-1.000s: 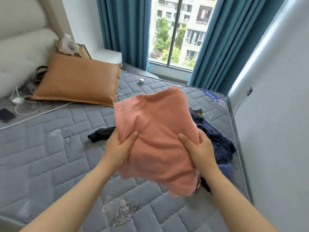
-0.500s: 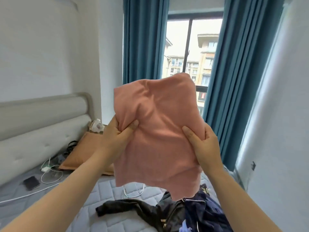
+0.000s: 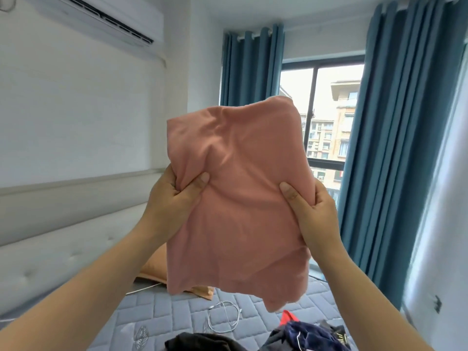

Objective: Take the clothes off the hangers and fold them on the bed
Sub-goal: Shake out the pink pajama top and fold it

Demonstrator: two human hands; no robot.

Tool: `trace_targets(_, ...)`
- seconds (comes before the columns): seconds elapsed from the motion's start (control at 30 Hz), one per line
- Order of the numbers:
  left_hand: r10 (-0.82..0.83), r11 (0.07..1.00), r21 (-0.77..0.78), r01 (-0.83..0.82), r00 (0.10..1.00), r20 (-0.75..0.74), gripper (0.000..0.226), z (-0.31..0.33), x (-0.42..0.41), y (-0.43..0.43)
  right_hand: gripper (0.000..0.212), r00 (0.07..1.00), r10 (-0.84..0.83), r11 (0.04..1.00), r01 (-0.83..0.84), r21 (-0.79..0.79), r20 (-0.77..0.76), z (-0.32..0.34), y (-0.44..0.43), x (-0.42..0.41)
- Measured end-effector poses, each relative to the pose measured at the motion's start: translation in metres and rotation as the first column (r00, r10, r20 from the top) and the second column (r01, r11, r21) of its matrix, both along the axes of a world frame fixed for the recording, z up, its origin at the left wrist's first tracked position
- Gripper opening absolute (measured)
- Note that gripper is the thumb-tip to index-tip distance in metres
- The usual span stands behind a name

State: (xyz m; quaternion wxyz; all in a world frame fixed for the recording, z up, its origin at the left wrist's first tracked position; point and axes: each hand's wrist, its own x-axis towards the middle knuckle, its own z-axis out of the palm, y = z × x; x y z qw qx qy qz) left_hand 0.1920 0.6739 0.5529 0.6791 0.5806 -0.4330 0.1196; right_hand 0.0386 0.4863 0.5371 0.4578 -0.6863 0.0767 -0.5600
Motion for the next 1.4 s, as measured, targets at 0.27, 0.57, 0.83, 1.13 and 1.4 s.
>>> trace_targets(0.27, 0.130, 0.992, 0.000, -0.130, 0.992, -0.008, 0.018, -0.006, 0.039, 0.082, 0.024, 0.990, 0.143, 0.990, -0.143, -0.005, 0.006, -0.006, 0.064, 0.065)
trace_targets(0.57, 0.337, 0.941, -0.003, -0.337, 0.941, 0.017, 0.017, -0.003, 0.109, 0.206, 0.019, 0.943, 0.332, 0.943, -0.332, -0.015, -0.011, -0.003, 0.171, 0.175)
trace_targets(0.83, 0.537, 0.843, 0.022, -0.537, 0.844, 0.009, 0.016, -0.012, 0.147, 0.289, 0.036, 0.851, 0.509, 0.860, -0.510, 0.027, -0.128, -0.008, 0.238, 0.265)
trace_targets(1.13, 0.758, 0.651, 0.066, -0.756, 0.652, -0.012, 0.019, -0.023, 0.177, 0.358, 0.027, 0.681, 0.728, 0.685, -0.727, 0.041, -0.077, -0.024, 0.311, 0.363)
trace_targets(1.4, 0.850, 0.527, 0.088, -0.845, 0.526, -0.036, 0.017, -0.038, 0.210, 0.402, 0.020, 0.544, 0.835, 0.549, -0.834, 0.058, -0.086, -0.045, 0.369, 0.437)
